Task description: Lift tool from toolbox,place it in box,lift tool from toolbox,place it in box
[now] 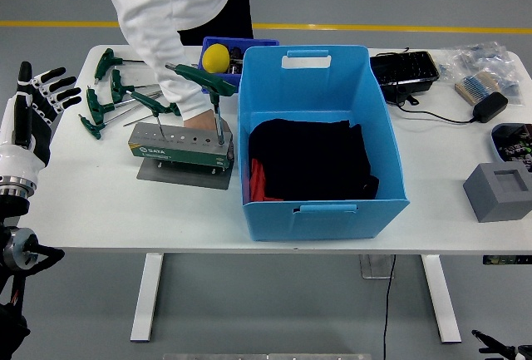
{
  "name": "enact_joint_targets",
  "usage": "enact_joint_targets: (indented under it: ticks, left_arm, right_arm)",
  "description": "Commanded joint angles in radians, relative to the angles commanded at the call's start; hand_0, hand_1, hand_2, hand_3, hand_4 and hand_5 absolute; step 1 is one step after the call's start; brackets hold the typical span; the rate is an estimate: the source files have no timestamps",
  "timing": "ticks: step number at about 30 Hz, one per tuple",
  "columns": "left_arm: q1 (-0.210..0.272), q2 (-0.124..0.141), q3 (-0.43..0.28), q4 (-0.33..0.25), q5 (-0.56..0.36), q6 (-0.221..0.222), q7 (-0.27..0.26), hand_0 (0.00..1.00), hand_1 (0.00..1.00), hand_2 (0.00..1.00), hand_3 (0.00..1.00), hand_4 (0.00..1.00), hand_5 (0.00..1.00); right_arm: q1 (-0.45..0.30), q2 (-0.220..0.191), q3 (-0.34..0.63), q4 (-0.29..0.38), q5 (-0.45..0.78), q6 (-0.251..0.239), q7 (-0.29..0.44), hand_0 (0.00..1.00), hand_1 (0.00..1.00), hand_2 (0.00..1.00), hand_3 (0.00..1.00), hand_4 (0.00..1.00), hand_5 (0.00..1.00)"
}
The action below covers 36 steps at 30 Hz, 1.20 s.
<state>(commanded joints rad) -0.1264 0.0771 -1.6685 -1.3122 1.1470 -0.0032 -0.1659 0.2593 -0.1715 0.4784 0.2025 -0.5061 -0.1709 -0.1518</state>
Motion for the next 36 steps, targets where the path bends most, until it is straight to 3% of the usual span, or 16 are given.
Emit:
enact_joint_targets:
  ticks: [7, 10, 11, 12, 15, 17, 18, 22, 23, 24, 28, 33, 36]
  left_arm:
    - [0.008, -0.001, 0.005, -0.001, 0.005, 0.004, -0.007, 0.638, 0.640, 0.677, 0.693, 0.998, 0.998]
    - [0.012, 0.001, 0.009, -0.008, 0.043, 0.028, -0.029, 0.638, 0.640, 0.677, 0.693, 0.998, 0.998]
    - [0.013, 0.002, 0.010, -0.016, 0.074, 0.043, -0.041, 0.638, 0.640, 0.677, 0.693, 0.998, 0.998]
    - [0.013, 0.005, 0.011, -0.030, 0.118, 0.063, -0.056, 0.742, 0.727, 0.765, 0.749, 0.998, 0.908]
    - [0.005, 0.016, 0.019, -0.049, 0.239, 0.079, -0.082, 0.742, 0.727, 0.765, 0.749, 0.998, 0.908]
    - [-0.018, 0.042, 0.036, -0.054, 0.320, 0.070, -0.101, 0.742, 0.727, 0.765, 0.749, 0.998, 0.908]
    - [-0.030, 0.054, 0.043, -0.056, 0.359, 0.066, -0.104, 0.831, 0.818, 0.823, 0.786, 0.998, 0.712]
    - [-0.128, 0.143, 0.127, -0.063, 0.528, 0.033, -0.108, 0.831, 0.818, 0.823, 0.786, 0.998, 0.712]
    - [-0.160, 0.166, 0.158, -0.060, 0.574, 0.018, -0.102, 0.831, 0.818, 0.823, 0.786, 0.998, 0.712]
    - [-0.196, 0.190, 0.195, -0.055, 0.613, 0.002, -0.097, 0.880, 0.892, 0.901, 0.873, 0.998, 0.616]
    - [-0.341, 0.268, 0.354, -0.022, 0.782, -0.037, -0.090, 0.880, 0.892, 0.901, 0.873, 0.998, 0.616]
    - [-0.502, 0.323, 0.552, 0.038, 0.988, -0.069, -0.086, 0.904, 0.919, 0.929, 0.916, 0.998, 0.601]
    - [-0.577, 0.326, 0.654, 0.089, 1.070, -0.090, -0.084, 0.913, 0.931, 0.930, 0.930, 0.998, 0.571]
  right_arm:
    - [-0.009, 0.005, 0.012, 0.000, -0.018, 0.001, -0.007, 0.635, 0.629, 0.685, 0.562, 0.816, 0.661]
    - [-0.011, 0.005, 0.015, 0.000, -0.024, 0.001, -0.008, 0.635, 0.629, 0.685, 0.562, 0.816, 0.661]
    - [-0.012, 0.005, 0.016, 0.000, -0.025, 0.001, -0.009, 0.635, 0.629, 0.685, 0.562, 0.816, 0.661]
    - [-0.013, 0.006, 0.018, 0.000, -0.028, 0.001, -0.010, 0.636, 0.629, 0.685, 0.562, 0.816, 0.662]
    - [-0.015, 0.006, 0.020, -0.001, -0.029, 0.001, -0.011, 0.636, 0.629, 0.685, 0.562, 0.816, 0.662]
    - [-0.016, 0.006, 0.020, -0.001, -0.028, 0.001, -0.011, 0.636, 0.629, 0.685, 0.562, 0.816, 0.662]
    - [-0.016, 0.006, 0.020, -0.001, -0.028, 0.001, -0.011, 0.636, 0.630, 0.685, 0.562, 0.816, 0.662]
    - [-0.016, 0.005, 0.021, -0.001, -0.024, 0.000, -0.011, 0.636, 0.630, 0.685, 0.562, 0.816, 0.662]
    - [-0.016, 0.006, 0.024, -0.001, -0.027, 0.001, -0.013, 0.636, 0.630, 0.685, 0.562, 0.816, 0.662]
    - [-0.017, 0.006, 0.026, -0.001, -0.030, 0.001, -0.013, 0.636, 0.629, 0.684, 0.562, 0.816, 0.662]
    - [-0.015, 0.005, 0.026, -0.001, -0.031, 0.000, -0.014, 0.636, 0.629, 0.684, 0.562, 0.816, 0.662]
    - [-0.015, 0.004, 0.024, -0.001, -0.023, -0.001, -0.014, 0.638, 0.630, 0.683, 0.562, 0.816, 0.662]
    - [-0.014, 0.003, 0.023, -0.001, -0.022, -0.001, -0.014, 0.638, 0.631, 0.683, 0.562, 0.815, 0.662]
